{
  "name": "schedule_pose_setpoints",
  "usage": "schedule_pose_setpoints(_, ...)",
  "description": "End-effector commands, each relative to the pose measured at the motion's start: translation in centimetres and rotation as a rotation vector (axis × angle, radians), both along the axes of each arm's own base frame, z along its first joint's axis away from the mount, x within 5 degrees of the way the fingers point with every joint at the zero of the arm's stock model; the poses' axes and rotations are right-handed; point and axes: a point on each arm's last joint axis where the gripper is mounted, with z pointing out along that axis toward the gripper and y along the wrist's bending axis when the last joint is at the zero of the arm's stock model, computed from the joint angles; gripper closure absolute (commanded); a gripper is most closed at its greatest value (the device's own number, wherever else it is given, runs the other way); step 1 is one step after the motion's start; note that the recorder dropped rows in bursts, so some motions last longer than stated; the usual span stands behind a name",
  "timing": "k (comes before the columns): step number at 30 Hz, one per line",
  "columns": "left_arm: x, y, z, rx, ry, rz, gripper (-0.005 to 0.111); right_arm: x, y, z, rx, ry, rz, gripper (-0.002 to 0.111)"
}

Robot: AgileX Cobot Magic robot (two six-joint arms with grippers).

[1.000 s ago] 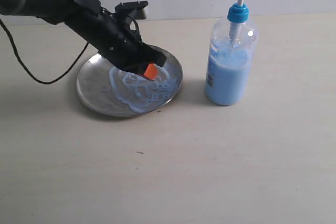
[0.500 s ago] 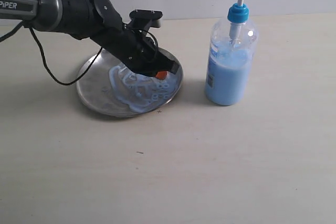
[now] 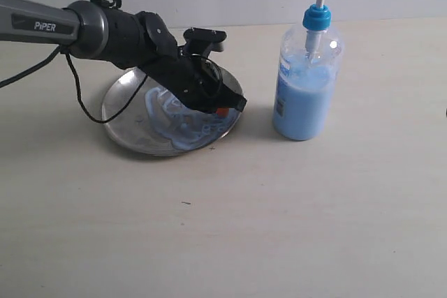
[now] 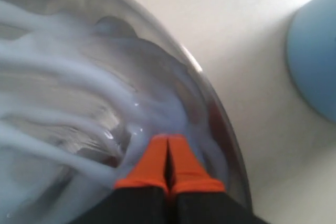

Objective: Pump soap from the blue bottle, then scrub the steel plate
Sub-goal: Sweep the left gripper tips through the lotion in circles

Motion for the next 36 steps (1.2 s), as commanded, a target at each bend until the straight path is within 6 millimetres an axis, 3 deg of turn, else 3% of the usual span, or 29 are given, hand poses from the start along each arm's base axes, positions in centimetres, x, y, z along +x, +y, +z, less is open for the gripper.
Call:
schedule_pose_setpoints(1,0.1,-0.1,-0.4,0.0,-0.006,0.006,0.107,-0.1,0.0,0.1,0.0,-0.011,0.009,0.108)
schedule_pose_setpoints(12,-0.9,0.0,0.5,0.017,0.077,-0.066,0.107,-0.1,0.0,0.1,0.0,-0.011,0.009,0.108)
schedule_pose_setpoints(20,0.0,1.7,0.0,0.167,-0.001,-0.076,0.107,-0.2,0.0,0.0,0.0,-0.007,0.01,0.108)
schedule_pose_setpoints(29,0.8,0.6,0.4,-0.003,-0.014,0.113,0.107,-0.2,0.0,0.0,0.002,-0.004,0.01,0.108)
schedule_pose_setpoints(36,-0.4,0.5,0.1,0.007,0.115,0.049,0.107,-0.2,0.0,0.0,0.005,-0.001,0.012,0.108)
